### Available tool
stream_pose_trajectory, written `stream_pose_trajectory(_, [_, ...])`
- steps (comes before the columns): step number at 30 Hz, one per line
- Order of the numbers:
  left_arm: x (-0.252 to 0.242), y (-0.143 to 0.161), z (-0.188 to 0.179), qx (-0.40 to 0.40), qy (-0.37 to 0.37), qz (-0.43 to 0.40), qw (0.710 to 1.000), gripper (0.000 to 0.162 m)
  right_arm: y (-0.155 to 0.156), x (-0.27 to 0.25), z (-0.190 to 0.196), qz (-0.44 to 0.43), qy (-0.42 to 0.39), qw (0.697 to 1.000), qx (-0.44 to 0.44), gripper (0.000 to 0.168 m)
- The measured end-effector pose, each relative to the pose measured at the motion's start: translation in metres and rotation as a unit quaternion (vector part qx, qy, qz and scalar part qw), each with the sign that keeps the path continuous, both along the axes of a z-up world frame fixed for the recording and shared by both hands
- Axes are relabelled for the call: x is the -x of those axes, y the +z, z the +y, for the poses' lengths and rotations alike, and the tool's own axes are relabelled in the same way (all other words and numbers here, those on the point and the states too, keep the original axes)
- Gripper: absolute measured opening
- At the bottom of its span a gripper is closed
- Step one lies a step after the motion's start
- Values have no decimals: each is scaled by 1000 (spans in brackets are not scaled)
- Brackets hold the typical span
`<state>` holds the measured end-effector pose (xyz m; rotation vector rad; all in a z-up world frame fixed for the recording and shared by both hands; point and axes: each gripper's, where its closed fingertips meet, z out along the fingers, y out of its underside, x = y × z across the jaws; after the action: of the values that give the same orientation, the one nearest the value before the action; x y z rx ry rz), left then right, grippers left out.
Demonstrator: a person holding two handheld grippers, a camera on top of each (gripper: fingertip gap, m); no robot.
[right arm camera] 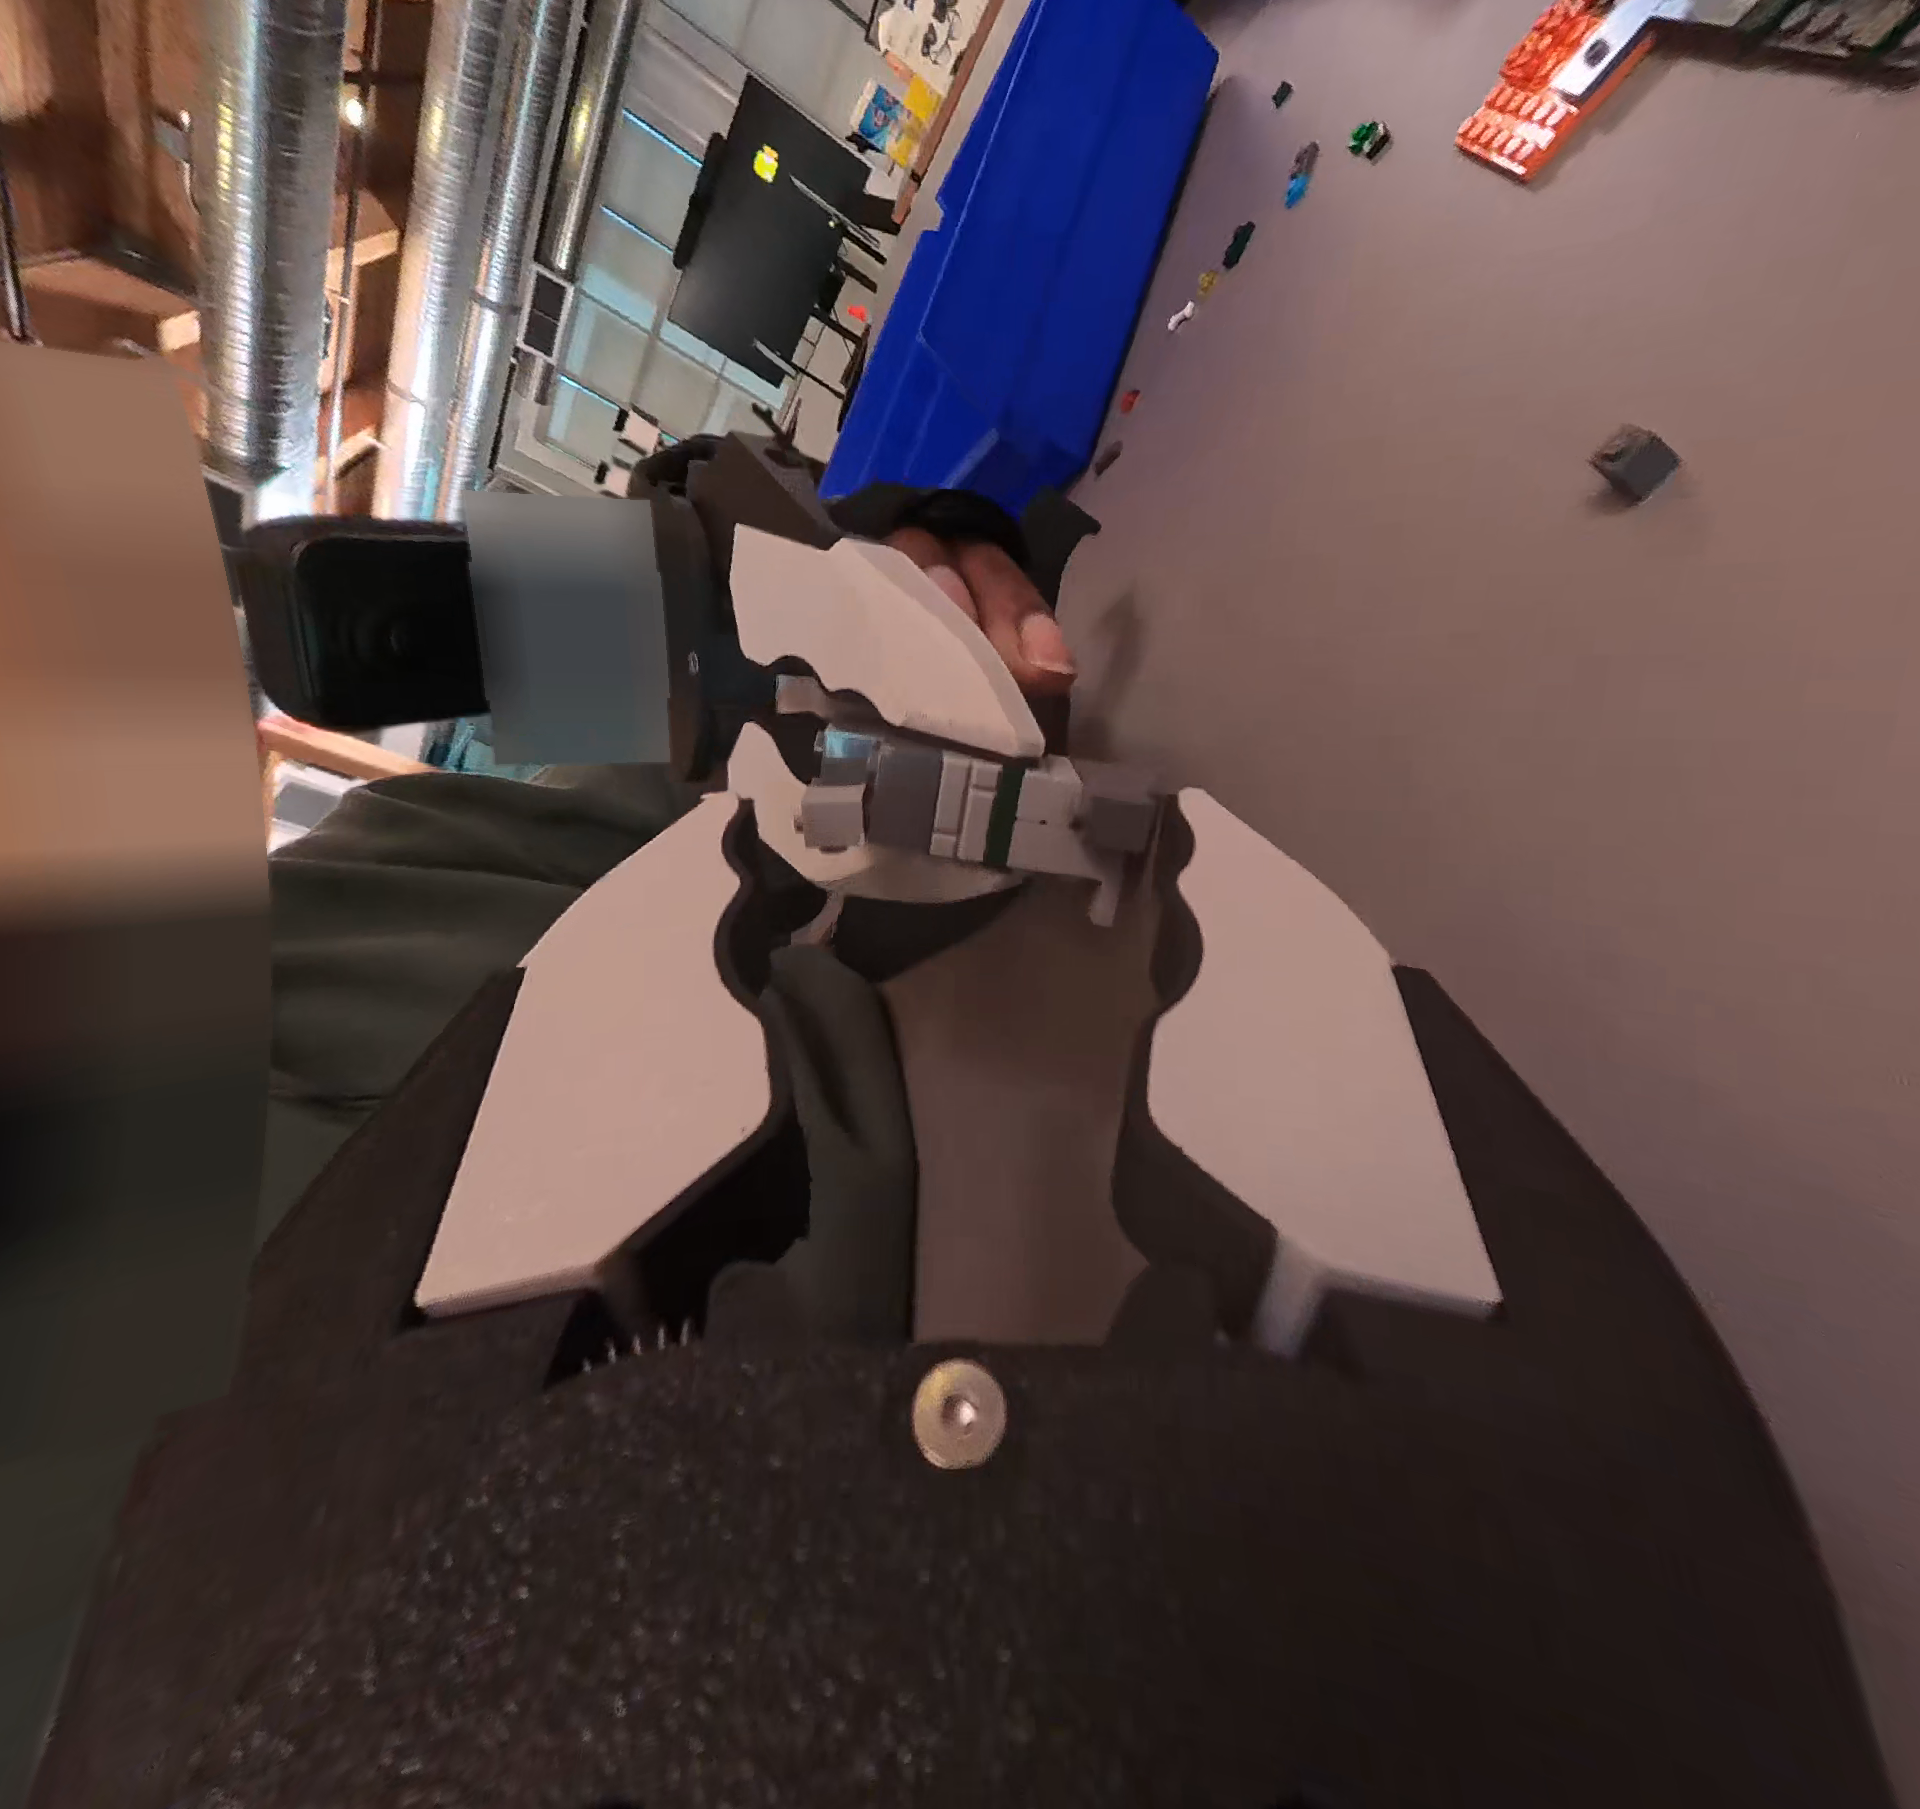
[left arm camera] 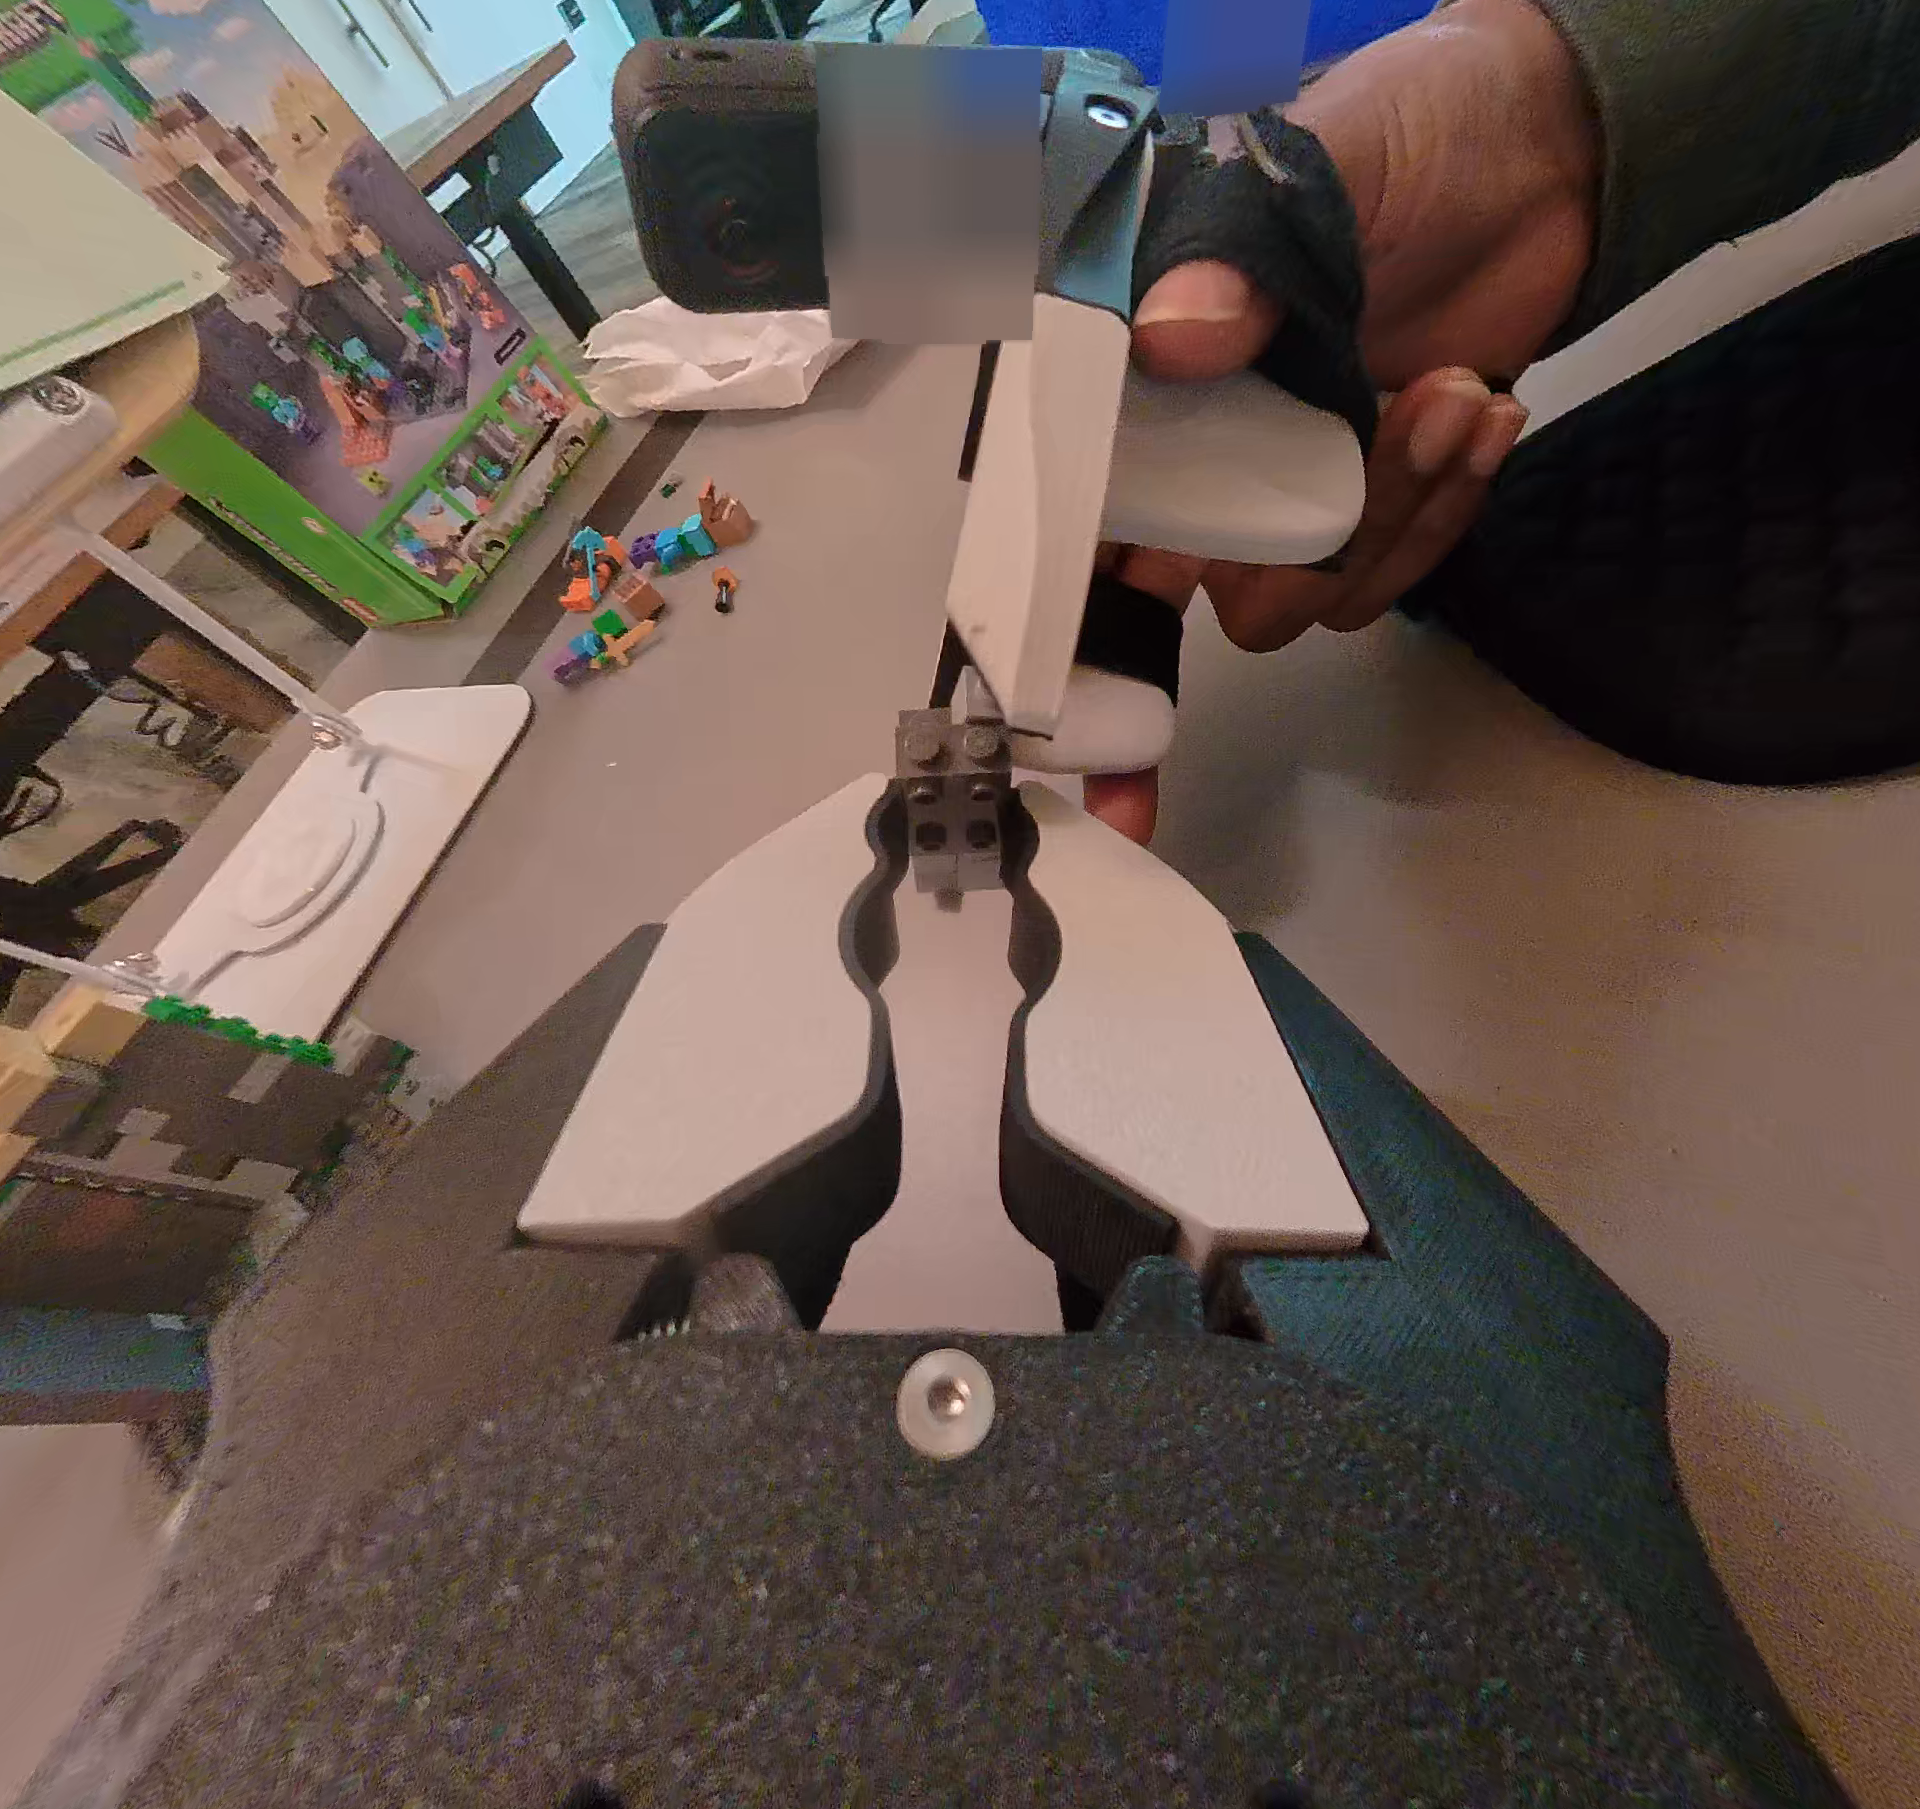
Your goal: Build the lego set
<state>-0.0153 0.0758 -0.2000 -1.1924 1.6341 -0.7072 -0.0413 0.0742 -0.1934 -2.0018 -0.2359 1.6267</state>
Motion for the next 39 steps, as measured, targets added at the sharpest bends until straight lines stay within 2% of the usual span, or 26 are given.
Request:
stream_pose_trajectory(6, [1, 7, 1, -39, 16, -10, 999, 17, 4, 3, 2, 1, 6, 1000, -16, 66])
stream_pose_trajectory(18, [8, 32, -15, -220, 23, -57, 974, 17, 24, 9, -14, -49, 13, 983, -174, 64])
stream_pose_trajectory(25, [8, 32, -20, -244, 16, -56, 968, 17, 24, 9, -20, -53, 10, 979, -195, 64])
stream_pose_trajectory(30, [5, 26, -22, -197, -7, -55, 979, 17, 20, 6, -21, -36, 19, 985, -167, 65])
stream_pose_trajectory(31, [5, 24, -23, -176, -12, -51, 983, 17, 21, 4, -21, -35, 19, 985, -168, 73])
stream_pose_trajectory(33, [6, 20, -21, -127, -19, -44, 991, 17, 22, -4, -19, -44, 14, 983, -175, 77])
stream_pose_trajectory(36, [8, 4, -17, -26, -32, -2, 999, 17, 14, -24, -10, -123, 1, 969, -213, 67])
stream_pose_trajectory(39, [14, -21, -10, 65, -32, 60, 996, 17, 2, -41, 8, -234, 9, 941, -246, 51])
